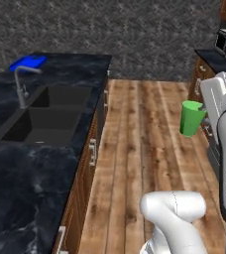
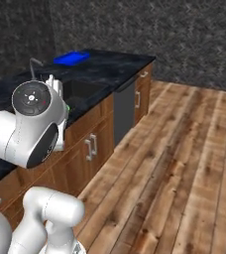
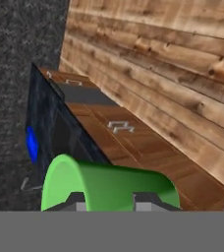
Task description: There is a tray on the dining counter. Grab the cup, mug, and pitcher and place them on the tray. The pitcher may be placed next to the tray if it cannot fit the tray.
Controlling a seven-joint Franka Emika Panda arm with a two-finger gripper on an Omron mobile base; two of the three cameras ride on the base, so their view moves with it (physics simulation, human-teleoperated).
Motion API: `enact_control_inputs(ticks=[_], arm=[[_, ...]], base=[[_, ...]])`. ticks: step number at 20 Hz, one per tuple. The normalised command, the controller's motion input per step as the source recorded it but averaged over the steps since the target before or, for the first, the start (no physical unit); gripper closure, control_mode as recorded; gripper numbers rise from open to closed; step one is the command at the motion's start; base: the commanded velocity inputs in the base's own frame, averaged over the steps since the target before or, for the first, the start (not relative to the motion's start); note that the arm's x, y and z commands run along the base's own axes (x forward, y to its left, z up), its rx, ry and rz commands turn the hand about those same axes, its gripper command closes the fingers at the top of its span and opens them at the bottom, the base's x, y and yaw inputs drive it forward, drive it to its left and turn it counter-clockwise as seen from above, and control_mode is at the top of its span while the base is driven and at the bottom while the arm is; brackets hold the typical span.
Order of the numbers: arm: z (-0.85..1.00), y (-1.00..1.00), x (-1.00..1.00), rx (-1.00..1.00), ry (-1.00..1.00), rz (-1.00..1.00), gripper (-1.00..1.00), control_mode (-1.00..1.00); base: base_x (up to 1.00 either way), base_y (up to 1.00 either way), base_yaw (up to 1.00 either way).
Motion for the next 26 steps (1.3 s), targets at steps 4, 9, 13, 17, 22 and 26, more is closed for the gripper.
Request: enact_control_inputs(ticks=[4,9,13,17,22,26], arm=[[0.00,0.00,0.00,0.00,0.00,0.00,1.00,1.00],[0.00,0.00,0.00,0.00,0.00,0.00,1.00,1.00],[0.00,0.00,0.00,0.00,0.00,0.00,1.00,1.00],[0.00,0.00,0.00,0.00,0.00,0.00,1.00,1.00],[0.00,0.00,0.00,0.00,0.00,0.00,1.00,1.00],[0.00,0.00,0.00,0.00,0.00,0.00,1.00,1.00]], base=[[1.00,-0.29,-0.14],[1.00,-0.13,-0.27],[1.00,-0.42,-0.37],[0.95,-0.40,-0.38],[1.00,-0.14,-0.27],[1.00,-0.27,-0.13]])
